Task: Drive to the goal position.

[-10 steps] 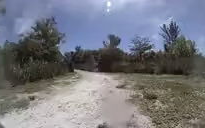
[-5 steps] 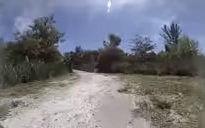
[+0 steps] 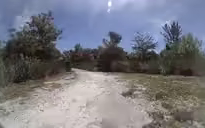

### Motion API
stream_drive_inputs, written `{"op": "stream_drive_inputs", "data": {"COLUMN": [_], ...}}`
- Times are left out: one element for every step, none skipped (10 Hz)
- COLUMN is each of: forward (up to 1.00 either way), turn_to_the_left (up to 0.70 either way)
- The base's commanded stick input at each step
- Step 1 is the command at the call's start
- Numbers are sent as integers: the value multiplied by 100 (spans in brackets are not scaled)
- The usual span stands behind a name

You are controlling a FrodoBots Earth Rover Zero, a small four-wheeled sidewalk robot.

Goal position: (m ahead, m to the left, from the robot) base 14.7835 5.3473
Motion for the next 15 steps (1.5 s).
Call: {"op": "stream_drive_inputs", "data": {"forward": [70,70,70,70,70,70,70,70,70,70,70,70,70,70,70], "turn_to_the_left": [0,0,0,0,0,0,0,0,0,0,0,0,0,0,0]}}
